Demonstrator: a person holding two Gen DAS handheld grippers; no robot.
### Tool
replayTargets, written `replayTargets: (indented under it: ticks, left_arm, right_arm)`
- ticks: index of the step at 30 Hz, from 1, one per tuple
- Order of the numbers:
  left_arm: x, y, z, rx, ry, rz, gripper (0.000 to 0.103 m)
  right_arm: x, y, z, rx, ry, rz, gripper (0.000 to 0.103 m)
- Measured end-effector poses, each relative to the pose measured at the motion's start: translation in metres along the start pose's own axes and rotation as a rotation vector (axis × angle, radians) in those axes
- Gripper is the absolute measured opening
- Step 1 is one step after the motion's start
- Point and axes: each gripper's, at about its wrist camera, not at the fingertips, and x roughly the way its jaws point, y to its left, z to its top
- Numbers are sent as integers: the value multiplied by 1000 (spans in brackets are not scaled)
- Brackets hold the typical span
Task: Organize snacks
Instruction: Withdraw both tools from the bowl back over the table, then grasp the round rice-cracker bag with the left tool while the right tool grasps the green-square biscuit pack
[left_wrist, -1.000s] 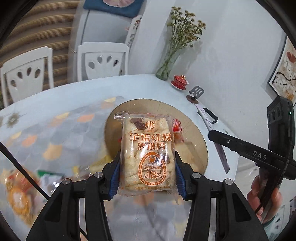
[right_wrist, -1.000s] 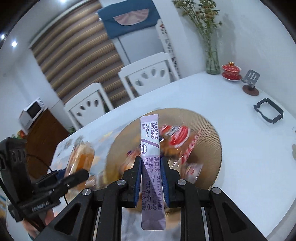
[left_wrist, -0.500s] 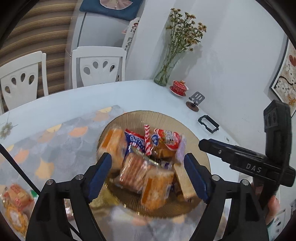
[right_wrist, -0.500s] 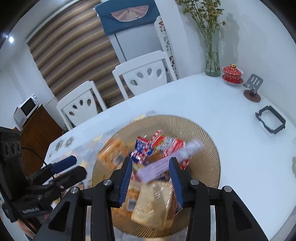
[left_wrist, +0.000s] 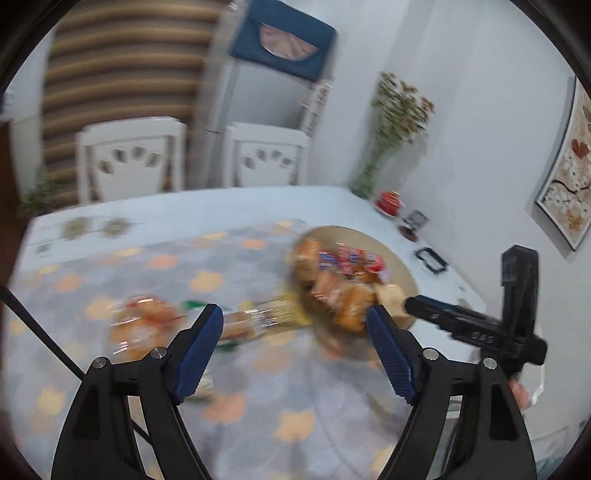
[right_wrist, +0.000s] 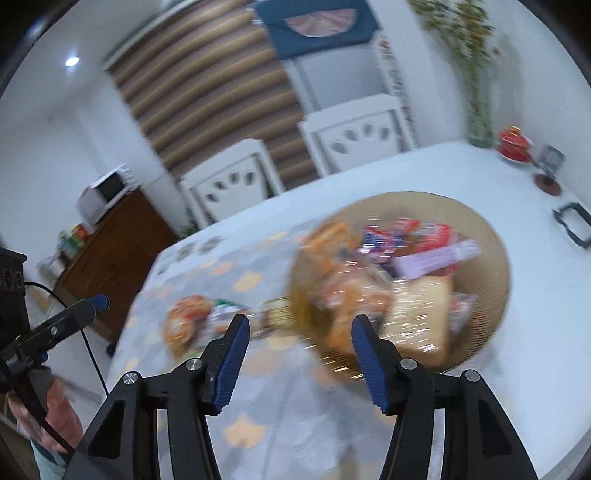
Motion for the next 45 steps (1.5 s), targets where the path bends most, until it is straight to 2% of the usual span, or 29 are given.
replayTargets:
  ticks: [2,6,11,15,16,18,20,25,29,33,37,41,45]
  left_arm:
    - [-25,16,-9,-16,-17,68,79]
    - [-65,50,-32,-71,-36,151,79]
    - [-89,86,-55,-137,-27,204,79]
    - [-82,103,-66,-176,3,198,79]
    - [-77,106,-67,-181,12,194,79]
    - [-65,110,-70,-184,33,187,90]
    - [-48,117,-73,-181,52,191,96]
    - [3,135,-74,-177,106,217,96]
    - [50,151,-73,-180,127,208,96]
    - [84,157,-73,-131,115,276,96]
    - [106,161,-74,-97,117,248,96]
    - [122,167,-74,-67,132,251,96]
    - [130,175,-75,-82,151,185,96]
  right_arm:
    - [-4,20,-5,-43,-3,24,55]
    - [-3,55,-14,-107,13,69,56]
    - [10,83,-26,-165,51,88,56]
    - [28,98,-36,-185,92,101,56]
    - [33,101,-38,-189,102,100,56]
    - [44,107,-43,-196,128,102,56]
    - [55,112,-47,-191,155,108,56]
    - [106,124,-58,-169,254,113,56]
    - [144,135,-73,-188,308,94,56]
    - [177,139,-81,-188,348,85,56]
    - [203,145,-85,-193,378,85,56]
    - [223,154,-86,-183,394,94,56]
    - [236,164,-91,-174,381,64,56]
